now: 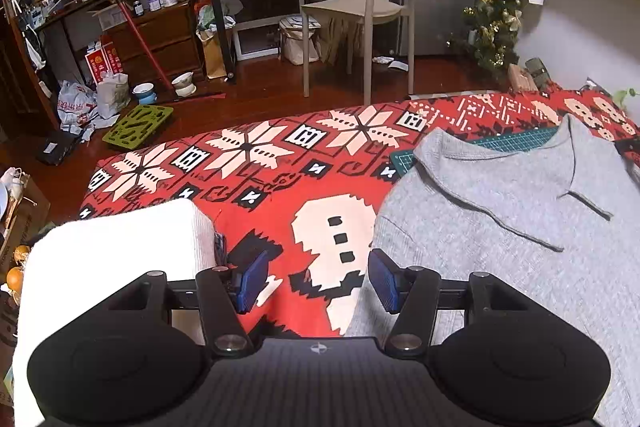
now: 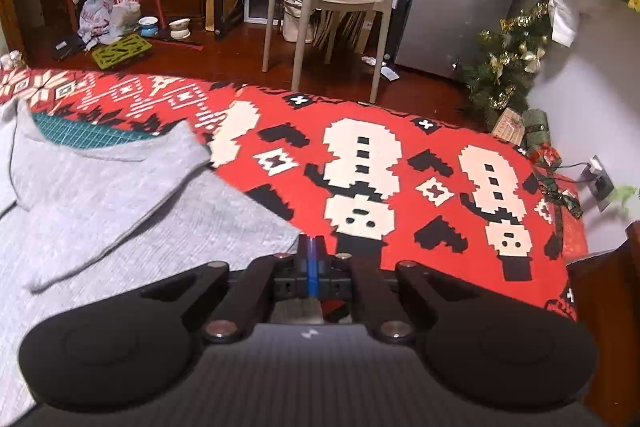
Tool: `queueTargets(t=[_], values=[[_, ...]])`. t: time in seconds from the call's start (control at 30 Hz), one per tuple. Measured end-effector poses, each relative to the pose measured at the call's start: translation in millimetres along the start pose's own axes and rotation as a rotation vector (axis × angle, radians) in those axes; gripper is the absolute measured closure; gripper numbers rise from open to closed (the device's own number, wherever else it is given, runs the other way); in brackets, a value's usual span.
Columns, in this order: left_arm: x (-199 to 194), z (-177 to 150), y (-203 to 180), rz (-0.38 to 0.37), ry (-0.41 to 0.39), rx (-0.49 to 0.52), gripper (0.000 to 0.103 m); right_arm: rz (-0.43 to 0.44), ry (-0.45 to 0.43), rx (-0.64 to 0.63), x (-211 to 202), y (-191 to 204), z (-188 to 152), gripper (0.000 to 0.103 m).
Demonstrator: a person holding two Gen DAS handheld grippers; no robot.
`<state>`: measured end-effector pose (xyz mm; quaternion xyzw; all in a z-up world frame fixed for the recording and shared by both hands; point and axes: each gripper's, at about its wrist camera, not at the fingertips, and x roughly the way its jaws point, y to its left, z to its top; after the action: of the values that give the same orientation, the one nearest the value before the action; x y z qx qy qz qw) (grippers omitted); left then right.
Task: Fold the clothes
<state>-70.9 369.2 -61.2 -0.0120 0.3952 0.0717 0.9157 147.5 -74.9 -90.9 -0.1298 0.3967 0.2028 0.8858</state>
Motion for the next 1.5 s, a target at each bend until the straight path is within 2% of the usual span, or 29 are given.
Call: queueTargets(t=[0.07, 0.13, 0.17, 0.3, 0.43, 0.73, 0.8, 0.83, 0.97, 1.1, 1.2, 1.37, 1.43, 1.5], values=[[-0.4, -0.7, -0.4, -0.002, 0.002, 0.002, 0.048, 0.032, 0.0, 0.057, -1.7, -9.9, 0.8, 0.097], [-0.8, -1.5, -0.8, -0.003, 0.005, 0.004, 0.048, 0.067, -0.018, 0.13, -10.6, -23.4, -0.6, 0.08], [-1.0, -1.9, -1.0, -0.004, 0.006, 0.005, 0.048, 0.073, -0.034, 0.155, -18.5, -30.0, -1.7, 0.08], [-4.2, -5.0, -3.3, -0.021, 0.007, 0.015, 0.048, 0.071, -0.027, 0.193, -55.0, -52.1, -17.2, 0.08], [-6.4, -10.8, -4.1, -0.032, 0.016, 0.015, 0.048, 0.055, 0.055, 0.175, -78.4, -60.4, -47.4, 0.08], [-10.8, -15.9, 1.4, -0.004, 0.03, 0.003, 0.048, 0.05, 0.124, 0.119, -102.0, -67.2, -93.3, 0.081], [-11.9, -15.9, 2.1, -0.001, 0.027, -0.003, 0.048, 0.037, 0.134, 0.1, -98.9, -65.2, -96.0, 0.083], [-12.2, -15.7, 2.3, 0.0, 0.025, -0.004, 0.048, 0.034, 0.14, 0.091, -96.2, -63.9, -96.7, 0.096], [-13.0, -15.1, 1.9, 0.001, 0.022, -0.001, 0.048, -0.004, 0.126, 0.062, -93.6, -55.9, -99.0, 0.102], [-12.1, -15.4, 1.4, 0.005, 0.019, 0.005, 0.048, -0.105, 0.099, 0.068, -89.4, -66.9, -89.5, 0.102], [-12.3, -16.6, -0.1, 0.008, 0.024, 0.007, 0.048, -0.135, 0.085, 0.077, -80.8, -79.6, -80.6, 0.102], [-12.7, -17.7, 1.1, 0.003, 0.034, 0.004, 0.048, -0.149, 0.086, 0.075, -68.2, -80.5, -80.4, 0.101], [-12.7, -18.7, 2.6, -0.006, 0.041, -0.002, 0.048, -0.138, 0.081, 0.104, -69.5, -82.1, -81.9, 0.097], [-12.2, -19.8, 5.6, -0.016, 0.05, -0.012, 0.048, -0.118, 0.065, 0.144, -76.6, -84.2, -83.5, 0.088]])
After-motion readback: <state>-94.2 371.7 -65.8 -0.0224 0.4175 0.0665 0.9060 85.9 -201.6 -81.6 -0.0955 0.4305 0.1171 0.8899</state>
